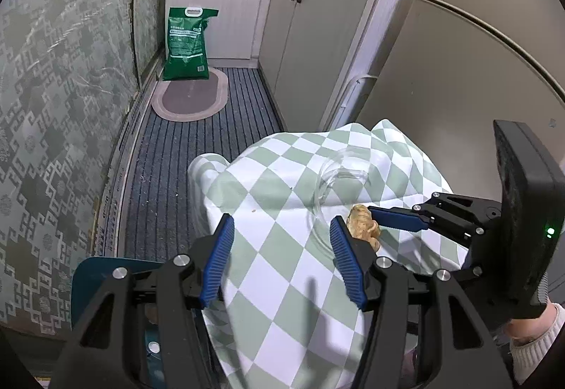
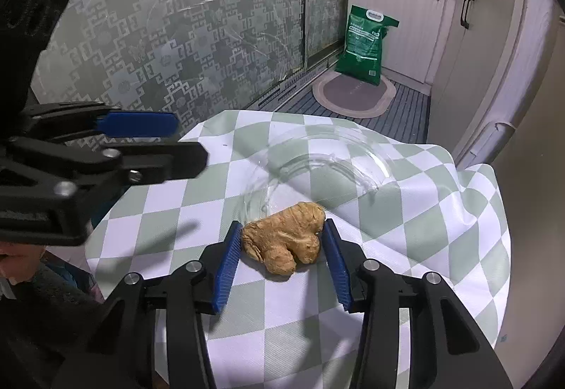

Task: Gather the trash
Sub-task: 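Grasp the tan ginger root with the right tool and lift it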

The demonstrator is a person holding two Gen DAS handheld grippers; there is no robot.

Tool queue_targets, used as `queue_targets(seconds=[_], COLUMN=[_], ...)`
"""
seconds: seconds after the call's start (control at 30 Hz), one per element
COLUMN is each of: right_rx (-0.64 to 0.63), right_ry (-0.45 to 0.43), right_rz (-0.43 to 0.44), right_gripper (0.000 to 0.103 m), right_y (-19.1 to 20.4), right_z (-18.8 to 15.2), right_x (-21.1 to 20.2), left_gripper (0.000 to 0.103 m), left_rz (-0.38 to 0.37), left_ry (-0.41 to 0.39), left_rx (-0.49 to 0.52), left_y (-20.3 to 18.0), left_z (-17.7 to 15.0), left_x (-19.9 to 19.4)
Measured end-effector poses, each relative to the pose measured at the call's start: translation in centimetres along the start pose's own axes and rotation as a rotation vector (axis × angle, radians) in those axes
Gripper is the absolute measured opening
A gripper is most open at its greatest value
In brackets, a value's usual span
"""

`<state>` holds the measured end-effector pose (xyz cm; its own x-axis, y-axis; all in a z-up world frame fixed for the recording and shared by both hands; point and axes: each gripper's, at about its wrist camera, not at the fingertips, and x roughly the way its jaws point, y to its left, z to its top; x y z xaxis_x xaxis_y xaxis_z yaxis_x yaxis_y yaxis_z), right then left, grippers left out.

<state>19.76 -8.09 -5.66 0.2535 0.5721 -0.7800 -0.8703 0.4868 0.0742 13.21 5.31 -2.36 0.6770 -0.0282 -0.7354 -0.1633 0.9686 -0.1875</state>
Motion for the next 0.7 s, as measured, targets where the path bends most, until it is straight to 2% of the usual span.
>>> queue_targets(seconds=[0.37, 0.47, 0.67, 0.7], right_rx=[-0.019, -0.007, 0.018, 0.022], right_ry=[-0.027, -0.036, -0.047, -0.049], right_rz=[0.005, 0.001, -0.007, -0.006], right_gripper=[0.046, 0.046, 0.046, 0.046], right_y=[-0.1, -0.8, -2.1, -2.2], right_z=[-1.3, -1.7, -2.5, -2.6], right_x=[-2.3, -3.3, -4.5, -4.6], left_gripper=[0.060, 0.057, 0.038, 0.031], left_rz=[-0.019, -0.003, 0.042, 0.046], left_ry=[0.047, 0.062, 0.070, 0.069], left_rx=[0.022, 0.026, 0.013, 0.010], left_y=[-2.7, -3.1, -3.0, -3.0], left_z=[0.4, 0.4, 0.6, 0.6], left_x=[2.8, 3.6, 4.5, 4.5])
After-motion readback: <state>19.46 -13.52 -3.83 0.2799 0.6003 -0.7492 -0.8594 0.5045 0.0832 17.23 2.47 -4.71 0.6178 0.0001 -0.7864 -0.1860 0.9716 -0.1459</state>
